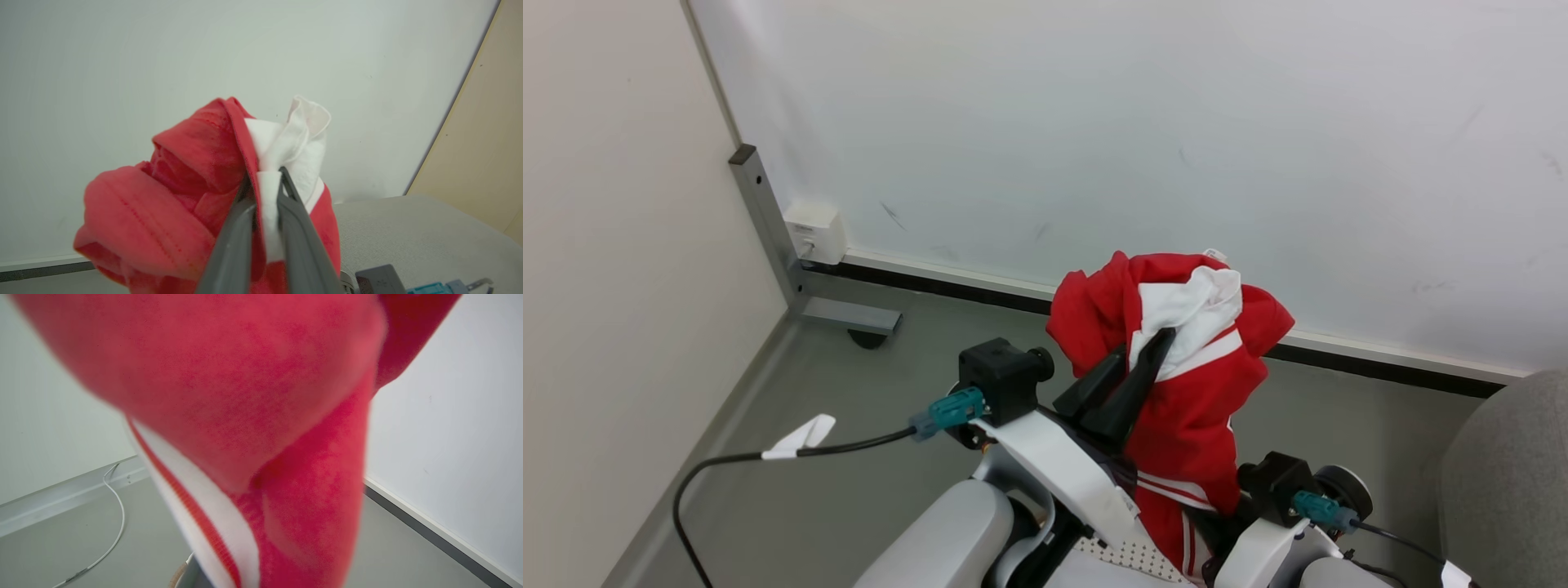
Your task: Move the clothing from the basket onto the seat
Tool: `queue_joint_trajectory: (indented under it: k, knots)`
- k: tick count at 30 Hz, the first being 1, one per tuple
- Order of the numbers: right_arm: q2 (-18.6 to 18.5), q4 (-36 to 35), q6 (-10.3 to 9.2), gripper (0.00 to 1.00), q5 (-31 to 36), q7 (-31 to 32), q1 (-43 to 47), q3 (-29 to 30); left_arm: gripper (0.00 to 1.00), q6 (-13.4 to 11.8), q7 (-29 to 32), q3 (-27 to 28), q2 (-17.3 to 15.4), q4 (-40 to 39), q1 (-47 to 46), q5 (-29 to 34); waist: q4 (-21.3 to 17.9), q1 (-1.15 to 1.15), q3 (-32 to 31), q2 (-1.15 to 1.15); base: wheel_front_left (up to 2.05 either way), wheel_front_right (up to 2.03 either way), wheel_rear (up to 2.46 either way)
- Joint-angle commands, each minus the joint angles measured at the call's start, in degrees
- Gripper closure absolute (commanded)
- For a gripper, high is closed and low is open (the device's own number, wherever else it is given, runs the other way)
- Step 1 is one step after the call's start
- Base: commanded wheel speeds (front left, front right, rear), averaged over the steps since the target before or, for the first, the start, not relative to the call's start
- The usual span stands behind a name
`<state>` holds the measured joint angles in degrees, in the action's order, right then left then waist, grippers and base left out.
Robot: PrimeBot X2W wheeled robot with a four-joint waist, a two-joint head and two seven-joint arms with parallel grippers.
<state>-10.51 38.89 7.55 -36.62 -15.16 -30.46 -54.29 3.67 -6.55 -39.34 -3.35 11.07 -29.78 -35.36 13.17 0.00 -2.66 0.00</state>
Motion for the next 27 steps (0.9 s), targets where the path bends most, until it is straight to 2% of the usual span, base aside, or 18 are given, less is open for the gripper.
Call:
queue_joint_trajectory:
  k: [1, 7, 14, 15, 17, 21, 27]
  knots:
    - [0.1, -0.4, -0.12, 1.00, -0.5, 0.0, 0.2, 0.9, 1.00, -0.1, 0.0, 0.2, -0.4, 0.0, 0.7, -0.2, 0.0, 0.00, 0.0, 0.00, 0.00, 0.00, 0.00]
    - [0.4, -3.2, -0.12, 1.00, 0.0, 0.0, 2.1, 5.4, 1.00, -0.7, -0.6, 0.8, -1.0, 1.0, 1.7, -0.8, -0.9, 0.00, 0.0, 0.00, 0.00, 0.00, 0.00]
    - [0.6, -10.6, -0.12, 1.00, -1.1, 0.0, 7.5, 15.5, 1.00, -1.2, -1.5, 0.9, -1.6, 1.2, 3.3, -1.3, -2.9, 0.00, 0.4, 0.00, 0.00, 0.00, 0.00]
    - [0.9, -11.9, -0.12, 1.00, -1.4, 0.0, 8.2, 17.4, 0.82, -1.1, -1.5, 0.7, -1.6, 1.0, 3.5, -1.3, -3.3, 0.00, 0.5, 0.00, 0.00, 0.00, 0.00]
    - [1.5, -14.2, -0.12, 1.00, -1.6, 0.0, 9.8, 20.4, 0.00, -1.2, -1.5, 0.5, -1.4, 0.6, 3.9, -1.5, -4.5, 0.00, 0.6, 0.00, 0.00, 0.00, 0.00]
    - [2.1, -18.5, -0.12, 1.00, -2.1, 0.0, 11.8, 25.5, 0.00, -1.1, -1.4, -0.6, -1.5, -0.2, 4.6, -1.4, -7.5, 0.00, 0.9, 0.00, 0.00, 0.00, 0.00]
    - [0.2, -23.2, -0.12, 1.00, -2.9, 0.0, 12.6, 30.5, 0.00, -1.1, -2.2, -1.6, -1.9, -0.9, 5.7, -0.8, -13.5, 0.00, 1.3, 0.00, 0.00, 0.00, 0.00]
